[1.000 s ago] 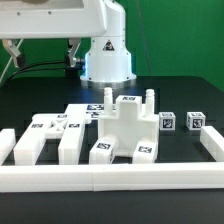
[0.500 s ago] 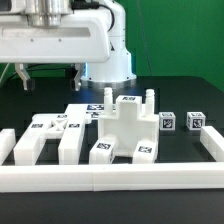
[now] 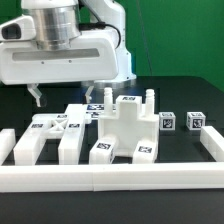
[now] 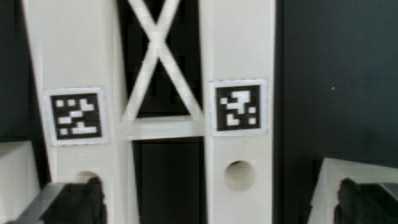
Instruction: Assemble chair
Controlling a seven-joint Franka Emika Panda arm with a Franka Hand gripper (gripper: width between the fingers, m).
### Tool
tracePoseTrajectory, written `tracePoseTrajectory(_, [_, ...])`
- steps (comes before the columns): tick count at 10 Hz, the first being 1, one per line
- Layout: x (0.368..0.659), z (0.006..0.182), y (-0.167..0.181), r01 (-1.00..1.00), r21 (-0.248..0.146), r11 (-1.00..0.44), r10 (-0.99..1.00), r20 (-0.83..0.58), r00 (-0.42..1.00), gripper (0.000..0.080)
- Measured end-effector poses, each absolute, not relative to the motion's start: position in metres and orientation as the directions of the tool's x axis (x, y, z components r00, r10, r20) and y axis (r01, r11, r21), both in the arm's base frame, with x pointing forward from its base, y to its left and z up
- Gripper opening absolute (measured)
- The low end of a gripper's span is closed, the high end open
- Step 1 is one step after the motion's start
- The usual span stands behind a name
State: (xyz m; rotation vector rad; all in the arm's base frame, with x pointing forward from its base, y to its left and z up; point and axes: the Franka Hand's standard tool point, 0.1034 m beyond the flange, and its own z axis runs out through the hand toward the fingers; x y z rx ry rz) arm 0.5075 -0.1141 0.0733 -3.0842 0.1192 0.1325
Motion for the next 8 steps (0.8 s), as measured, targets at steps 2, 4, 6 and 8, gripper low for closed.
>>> tracePoseTrajectory(2, [0.507,0.073,-0.114,-0.079,-0.048,-0.996,-0.075,-0.088,0.993,0.0648])
tracePoseTrajectory(4, [0.509,0.066,-0.115,-0.005,-0.042,-0.999,-0.003,-0.043,0.999,0.0648])
tracePoseTrajectory(6, [0.511,0.058,-0.107,-0.044,-0.055,-0.998,-0.041,-0.065,0.997,0.0648])
tracePoseTrajectory(8, [0.51,0.048,-0.097,-0.04,-0.057,-0.998,-0.036,-0.072,0.997,0.0648])
